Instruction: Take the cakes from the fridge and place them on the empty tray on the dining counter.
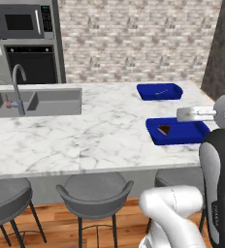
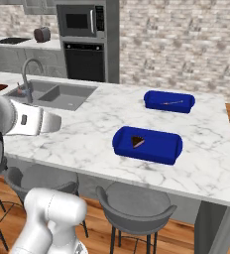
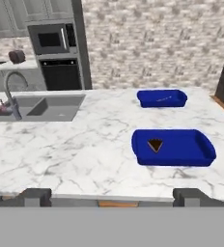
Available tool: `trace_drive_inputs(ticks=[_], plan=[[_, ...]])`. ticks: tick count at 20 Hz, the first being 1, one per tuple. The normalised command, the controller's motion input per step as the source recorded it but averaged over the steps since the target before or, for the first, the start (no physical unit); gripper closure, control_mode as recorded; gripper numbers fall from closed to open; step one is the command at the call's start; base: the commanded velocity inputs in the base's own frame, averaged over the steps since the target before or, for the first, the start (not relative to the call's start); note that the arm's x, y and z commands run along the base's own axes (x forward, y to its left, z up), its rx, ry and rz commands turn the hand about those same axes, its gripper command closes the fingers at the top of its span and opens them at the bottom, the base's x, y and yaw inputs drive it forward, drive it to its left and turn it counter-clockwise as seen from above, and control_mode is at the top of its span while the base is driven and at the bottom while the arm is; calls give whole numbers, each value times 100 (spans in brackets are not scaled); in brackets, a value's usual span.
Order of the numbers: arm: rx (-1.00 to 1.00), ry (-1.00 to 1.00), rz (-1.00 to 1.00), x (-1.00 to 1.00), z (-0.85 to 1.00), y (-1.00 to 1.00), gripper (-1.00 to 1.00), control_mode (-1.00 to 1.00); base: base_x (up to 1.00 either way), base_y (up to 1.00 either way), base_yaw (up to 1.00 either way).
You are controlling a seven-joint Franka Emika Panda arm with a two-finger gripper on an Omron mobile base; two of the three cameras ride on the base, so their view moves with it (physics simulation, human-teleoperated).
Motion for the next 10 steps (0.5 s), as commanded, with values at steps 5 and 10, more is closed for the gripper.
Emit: trace_drive_inputs(ticks=[5,10], plan=[[-4,0,0,-6,0,32,-100,100,2,57,1],[0,0,0,0,0,0,-100,100,-16,100,16]])
